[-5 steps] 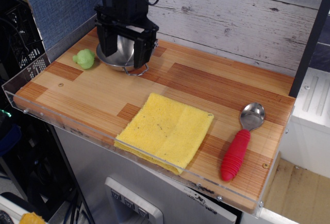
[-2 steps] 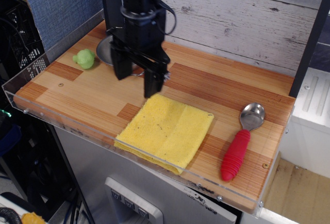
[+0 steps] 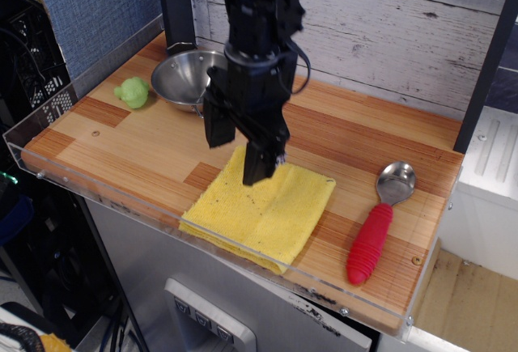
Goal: Move yellow cloth back and away from table's edge towards the wall
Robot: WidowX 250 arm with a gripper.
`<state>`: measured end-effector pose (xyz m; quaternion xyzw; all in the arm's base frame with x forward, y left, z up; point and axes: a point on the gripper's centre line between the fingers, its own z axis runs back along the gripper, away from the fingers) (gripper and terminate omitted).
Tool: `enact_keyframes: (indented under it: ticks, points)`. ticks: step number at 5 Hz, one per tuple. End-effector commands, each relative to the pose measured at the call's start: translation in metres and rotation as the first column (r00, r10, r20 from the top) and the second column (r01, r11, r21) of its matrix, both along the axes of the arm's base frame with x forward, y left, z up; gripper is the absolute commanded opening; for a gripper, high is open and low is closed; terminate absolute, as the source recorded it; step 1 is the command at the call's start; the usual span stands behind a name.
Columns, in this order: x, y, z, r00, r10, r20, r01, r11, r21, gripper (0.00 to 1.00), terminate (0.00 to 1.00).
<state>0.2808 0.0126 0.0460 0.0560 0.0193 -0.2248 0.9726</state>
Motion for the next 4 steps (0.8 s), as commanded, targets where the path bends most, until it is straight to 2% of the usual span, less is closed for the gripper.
enact_keyframes:
  ticks: [1, 2, 3, 4]
  points:
    - [-0.004, -0.026, 0.011, 0.995, 0.096, -0.026, -0.098, 0.993, -0.059, 1.00, 0.00]
    - [0.004, -0.035, 0.015, 0.973, 0.228, -0.033, -0.231, 0.967, -0.108, 1.00, 0.00]
    - [0.014, -0.031, 0.019, 0.955, 0.296, 0.001, -0.294, 0.950, -0.101, 1.00, 0.00]
    - [0.018, -0.020, 0.025, 0.950, 0.311, -0.008, -0.310, 0.947, -0.081, 1.00, 0.00]
